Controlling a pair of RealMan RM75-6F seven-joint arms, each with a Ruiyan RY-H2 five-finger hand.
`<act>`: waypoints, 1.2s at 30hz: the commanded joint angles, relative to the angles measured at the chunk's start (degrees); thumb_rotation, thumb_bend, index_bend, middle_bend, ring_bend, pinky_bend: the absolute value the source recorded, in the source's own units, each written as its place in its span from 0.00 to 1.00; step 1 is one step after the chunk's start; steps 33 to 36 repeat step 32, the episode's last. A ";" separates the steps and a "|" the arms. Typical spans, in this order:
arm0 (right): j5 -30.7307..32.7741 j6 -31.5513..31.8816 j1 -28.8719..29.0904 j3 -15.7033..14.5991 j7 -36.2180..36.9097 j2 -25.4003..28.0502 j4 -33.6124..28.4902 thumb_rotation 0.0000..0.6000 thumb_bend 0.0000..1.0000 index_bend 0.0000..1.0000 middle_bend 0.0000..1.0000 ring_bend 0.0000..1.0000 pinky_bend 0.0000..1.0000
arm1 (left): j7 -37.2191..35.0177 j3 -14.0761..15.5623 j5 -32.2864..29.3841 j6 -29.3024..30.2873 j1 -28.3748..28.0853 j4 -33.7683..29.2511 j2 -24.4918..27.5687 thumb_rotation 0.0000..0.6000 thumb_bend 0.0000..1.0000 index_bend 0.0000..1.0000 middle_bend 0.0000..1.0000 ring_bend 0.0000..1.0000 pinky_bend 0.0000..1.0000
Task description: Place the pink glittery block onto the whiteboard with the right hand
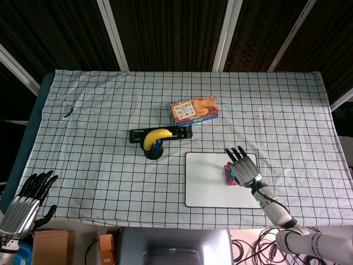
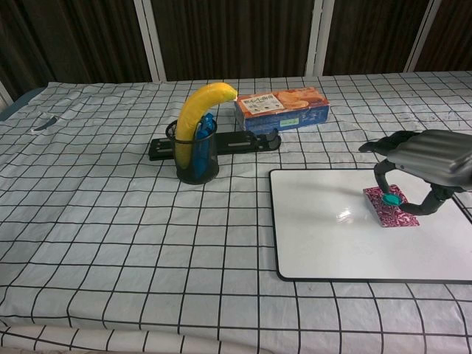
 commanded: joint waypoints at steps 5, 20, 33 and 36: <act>0.20 0.31 -0.22 -0.18 0.10 0.82 -0.63 1.00 0.29 0.35 0.00 0.00 0.00 | -0.05 -0.03 0.08 0.04 0.01 0.02 -0.02 1.00 0.41 0.00 0.00 0.00 0.03; -16.51 32.15 -19.66 -6.70 13.82 13.74 -11.11 1.00 0.29 0.05 0.00 0.00 0.00 | 0.21 -0.11 0.57 1.73 0.84 0.44 -0.39 1.00 0.41 0.00 0.00 0.00 0.03; -21.49 41.50 -28.88 -8.22 19.08 15.80 -9.40 1.00 0.29 0.00 0.00 0.00 0.00 | 4.31 -0.40 1.14 2.92 1.61 0.19 -1.91 1.00 0.41 0.00 0.00 0.00 0.03; -21.49 41.50 -28.88 -8.22 19.08 15.80 -9.40 1.00 0.29 0.00 0.00 0.00 0.00 | 4.31 -0.40 1.14 2.92 1.61 0.19 -1.91 1.00 0.41 0.00 0.00 0.00 0.03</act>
